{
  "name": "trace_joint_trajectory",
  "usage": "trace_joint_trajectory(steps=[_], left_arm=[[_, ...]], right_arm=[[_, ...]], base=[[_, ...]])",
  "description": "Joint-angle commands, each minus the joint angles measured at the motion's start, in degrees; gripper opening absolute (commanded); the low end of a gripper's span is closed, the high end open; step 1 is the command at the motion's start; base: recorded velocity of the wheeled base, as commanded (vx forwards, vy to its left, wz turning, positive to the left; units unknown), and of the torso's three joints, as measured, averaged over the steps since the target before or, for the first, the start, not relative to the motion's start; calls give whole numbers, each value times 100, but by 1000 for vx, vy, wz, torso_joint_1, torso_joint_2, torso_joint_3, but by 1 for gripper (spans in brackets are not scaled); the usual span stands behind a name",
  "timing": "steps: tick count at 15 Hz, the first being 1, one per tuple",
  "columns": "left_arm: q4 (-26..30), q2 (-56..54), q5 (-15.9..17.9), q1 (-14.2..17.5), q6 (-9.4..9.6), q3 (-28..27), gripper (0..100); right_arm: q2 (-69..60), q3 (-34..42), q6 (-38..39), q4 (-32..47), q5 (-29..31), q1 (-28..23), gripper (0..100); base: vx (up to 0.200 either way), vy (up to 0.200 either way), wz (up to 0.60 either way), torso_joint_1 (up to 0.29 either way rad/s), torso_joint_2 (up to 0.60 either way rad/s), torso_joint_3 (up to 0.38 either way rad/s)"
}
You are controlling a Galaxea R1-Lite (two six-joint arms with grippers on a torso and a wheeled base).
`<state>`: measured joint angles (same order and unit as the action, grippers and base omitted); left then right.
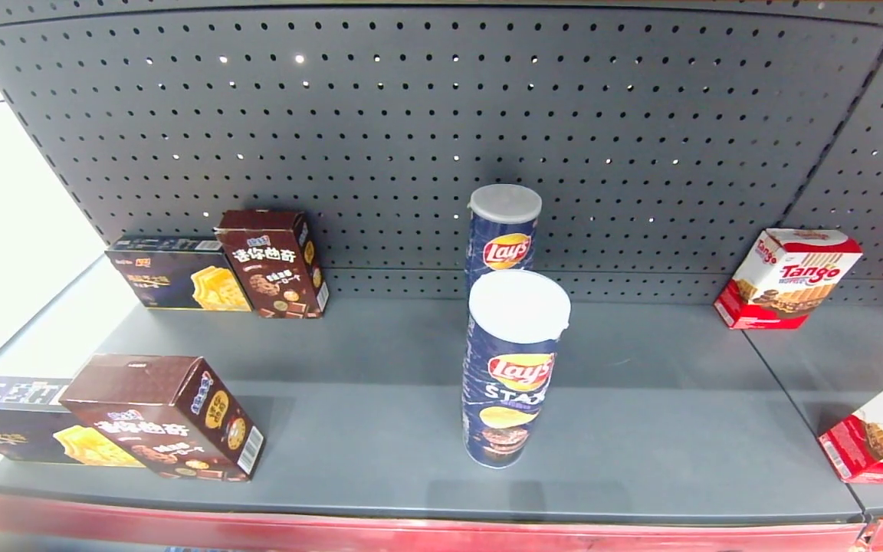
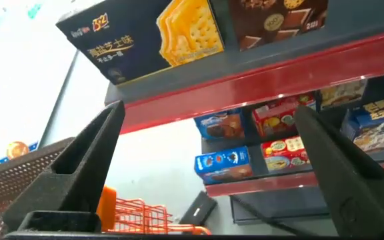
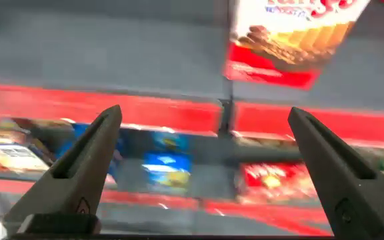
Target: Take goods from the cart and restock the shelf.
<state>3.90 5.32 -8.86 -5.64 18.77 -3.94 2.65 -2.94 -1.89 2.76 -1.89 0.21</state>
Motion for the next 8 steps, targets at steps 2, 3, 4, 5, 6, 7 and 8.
trace_joint_trajectory(steps=[2,3,4,5,6,7,8], left_arm=[[-3,13,34,2,-471,33,100],[5,13,174,-7,-603,33,100],[5,13,403,-16,-752,33,100],[32,22,1018,-112,-1086,51,100],[-21,13,1414,-165,-1148,174,100],[-258,5,1739,-183,-1042,350,100],[-416,5,1730,-174,-1025,394,100]], right_arm=[[-212,56,417,-29,1041,-3,100],[-212,65,488,-65,1006,-3,100],[-212,74,488,-65,866,-3,100],[-212,276,347,-196,549,-3,100],[-212,294,127,-258,488,-3,100],[-212,285,154,-258,479,-3,100],[-212,285,163,-258,479,-3,100]], base=[[0,0,0,0,0,0],[0,0,0,0,0,0],[0,0,0,0,0,0],[0,0,0,0,0,0],[0,0,0,0,0,0],[0,0,0,0,0,0],[0,0,0,0,0,0]])
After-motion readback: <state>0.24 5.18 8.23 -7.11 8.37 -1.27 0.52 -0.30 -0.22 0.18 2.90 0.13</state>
